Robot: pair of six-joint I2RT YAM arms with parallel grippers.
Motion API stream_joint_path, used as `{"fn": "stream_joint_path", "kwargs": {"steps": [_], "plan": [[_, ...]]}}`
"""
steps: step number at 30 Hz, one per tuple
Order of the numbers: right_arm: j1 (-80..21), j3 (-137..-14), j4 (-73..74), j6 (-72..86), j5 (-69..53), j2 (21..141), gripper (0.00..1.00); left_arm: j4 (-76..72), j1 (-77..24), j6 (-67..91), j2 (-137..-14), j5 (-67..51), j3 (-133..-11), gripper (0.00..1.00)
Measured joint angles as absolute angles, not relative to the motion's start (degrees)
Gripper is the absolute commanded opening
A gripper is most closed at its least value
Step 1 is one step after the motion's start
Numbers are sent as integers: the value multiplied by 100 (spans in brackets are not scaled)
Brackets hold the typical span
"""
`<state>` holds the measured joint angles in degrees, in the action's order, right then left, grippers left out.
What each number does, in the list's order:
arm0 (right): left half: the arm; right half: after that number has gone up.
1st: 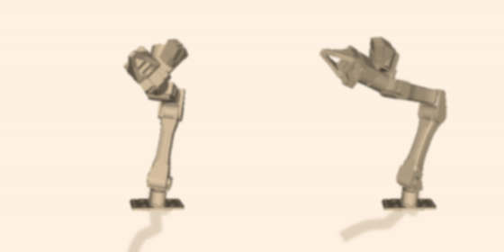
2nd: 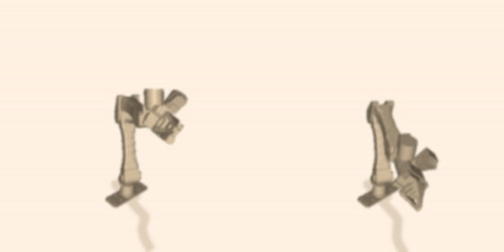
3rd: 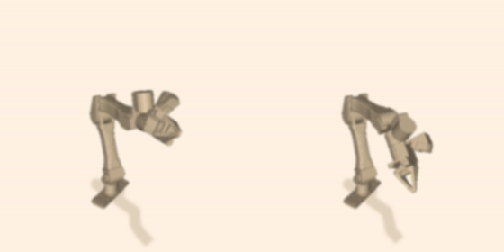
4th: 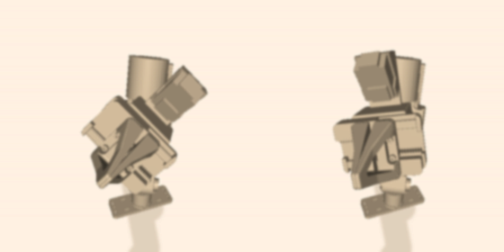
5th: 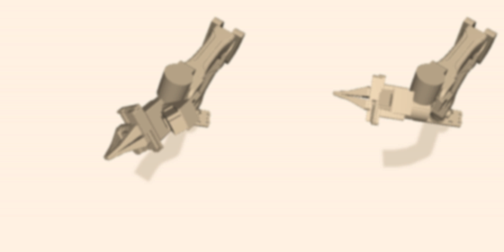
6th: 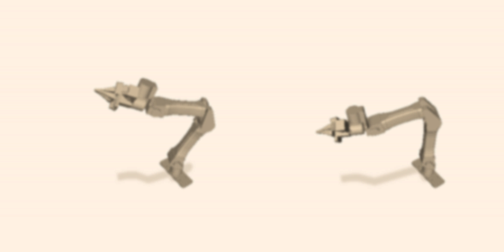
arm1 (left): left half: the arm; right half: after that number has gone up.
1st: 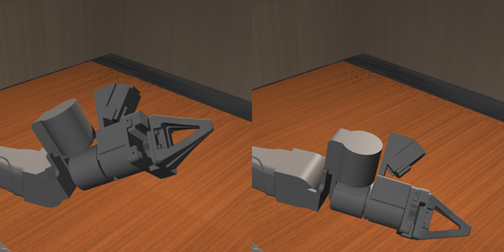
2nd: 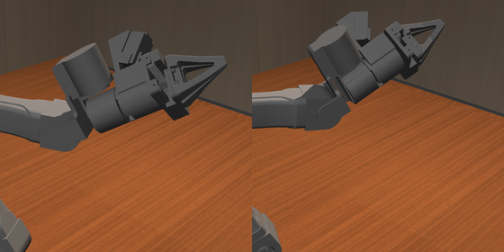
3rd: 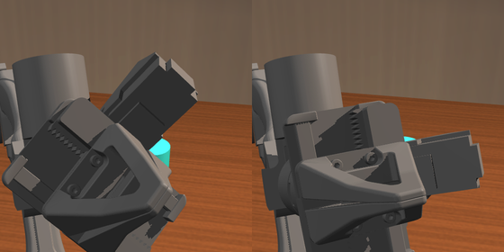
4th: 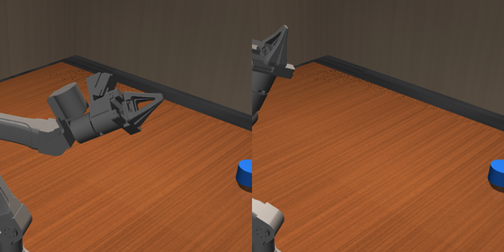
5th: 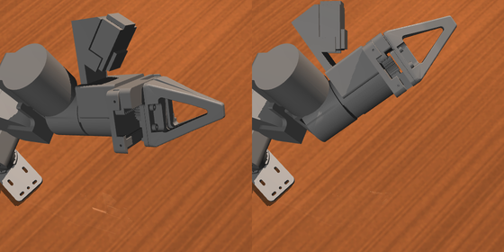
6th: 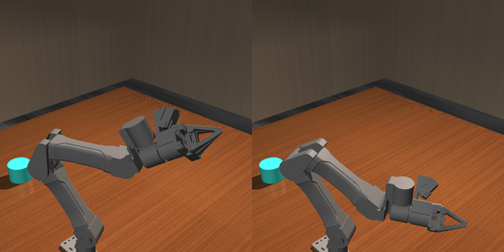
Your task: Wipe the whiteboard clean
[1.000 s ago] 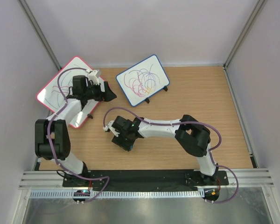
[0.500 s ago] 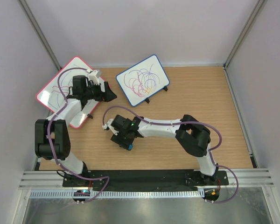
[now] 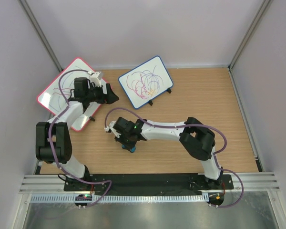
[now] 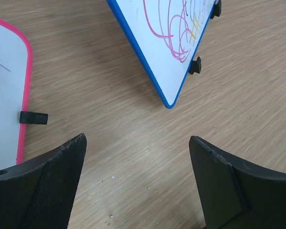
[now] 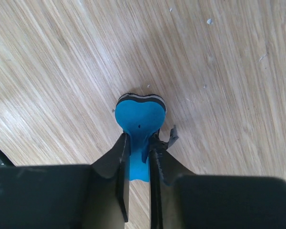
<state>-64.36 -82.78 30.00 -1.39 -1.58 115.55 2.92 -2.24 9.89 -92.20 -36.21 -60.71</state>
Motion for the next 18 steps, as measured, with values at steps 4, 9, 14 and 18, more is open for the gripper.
{"fn": "stream_joint_path", "kwargs": {"steps": [4,9,14,18], "plan": [[-6372,-8165,2803,-121,-204,11483,1,185,-224,1109,-9220,-3450,-6001,88],[-5948,-7301,2235,-97,-434,10910,1,-45,-224,1450,-9351,-3321,-6189,84],[-5113,-6602,1826,-86,-526,10036,1,-276,-222,1721,-10009,-3446,-6908,83],[-4272,-6412,1186,-102,-694,9279,1,-408,-224,1909,-10545,-3701,-7341,81]]}}
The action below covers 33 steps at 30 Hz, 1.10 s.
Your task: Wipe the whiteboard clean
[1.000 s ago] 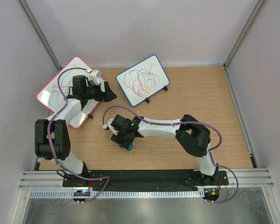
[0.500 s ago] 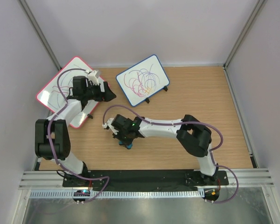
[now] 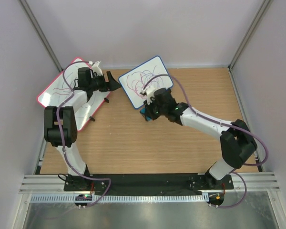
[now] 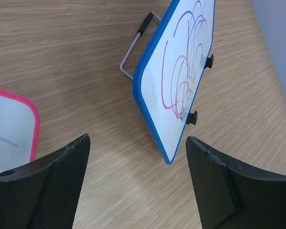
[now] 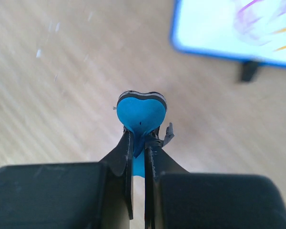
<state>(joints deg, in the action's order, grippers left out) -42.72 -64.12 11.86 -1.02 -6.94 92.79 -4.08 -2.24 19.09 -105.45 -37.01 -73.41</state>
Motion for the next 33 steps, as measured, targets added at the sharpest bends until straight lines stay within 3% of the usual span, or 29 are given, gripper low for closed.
{"fn": "stream_joint_path", "kwargs": {"steps": [7,23,27,33], "plan": [[-3022,-6934,84,-298,-639,9266,1,-399,-224,2196,-11559,-4152,-8274,66],[-2425,-9126,-648,-563,-207,11491,1,-178,-252,2027,-12121,-4910,-9063,56],[-2425,-9557,-652,-576,-239,11880,1,45,-290,1892,-12241,-4956,-9233,38],[-2434,-10324,-622,-589,-342,12626,1,301,-331,1660,-12248,-5050,-9382,19]]}}
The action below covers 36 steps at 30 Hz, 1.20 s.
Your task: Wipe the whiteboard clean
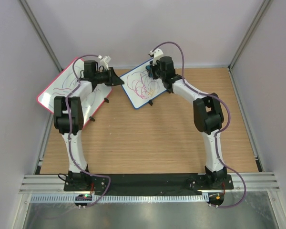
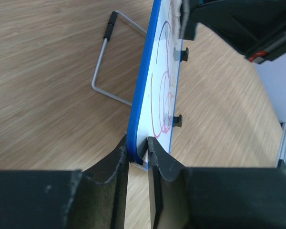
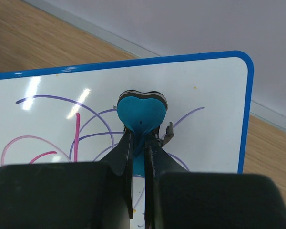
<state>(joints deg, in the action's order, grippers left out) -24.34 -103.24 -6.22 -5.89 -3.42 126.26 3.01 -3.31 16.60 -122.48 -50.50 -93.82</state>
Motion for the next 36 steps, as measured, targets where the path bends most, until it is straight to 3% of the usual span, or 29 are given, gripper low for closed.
{"fn": "stream_joint_path", "kwargs": {"steps": [2,5,21,36], "plan": [[-2451,-10401,-613,-596,-340,12796,1,405,-336,1592,-12248,-5103,-9435,15],[-2508,-10403,-609,-639,-311,12877,1,650,-333,1518,-12254,-5170,-9529,0],[-3898,-10715,-703,-1055,-99,12995,1,1520,-309,908,-12370,-5127,-9944,0],[-2381,-11148,-5,-528,408,13225,1,1535,-370,790,-12368,-5175,-10025,0]]}}
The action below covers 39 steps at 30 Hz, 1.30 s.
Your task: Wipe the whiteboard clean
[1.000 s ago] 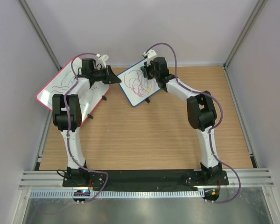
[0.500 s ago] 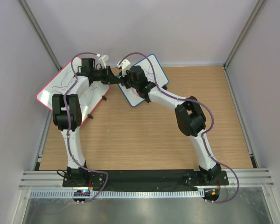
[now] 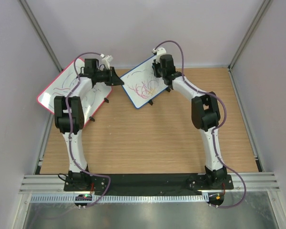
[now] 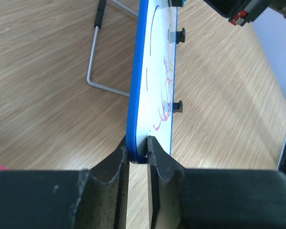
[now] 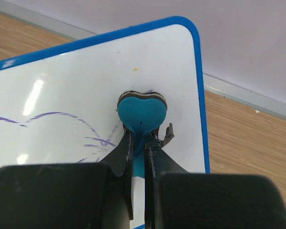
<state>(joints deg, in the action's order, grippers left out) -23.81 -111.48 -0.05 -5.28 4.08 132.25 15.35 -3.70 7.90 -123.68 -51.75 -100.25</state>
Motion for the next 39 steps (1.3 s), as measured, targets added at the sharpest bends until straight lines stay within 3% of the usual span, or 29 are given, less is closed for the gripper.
{"fn": "stream_joint_path", "kwargs": {"steps": [11,20,29,39], "plan": [[-3011,-11083,244,-921,523,13117,1,1750,-384,690,-12368,-5096,-10062,0],[-3920,-11952,810,-1057,130,13277,1,1861,-423,552,-12346,-5057,-10125,0],[-3111,-11970,1024,-690,215,13336,1,1861,-443,519,-12344,-5026,-10138,0],[-2250,-12899,1584,-582,292,13944,1,1920,-458,434,-12344,-5009,-10182,0]]}}
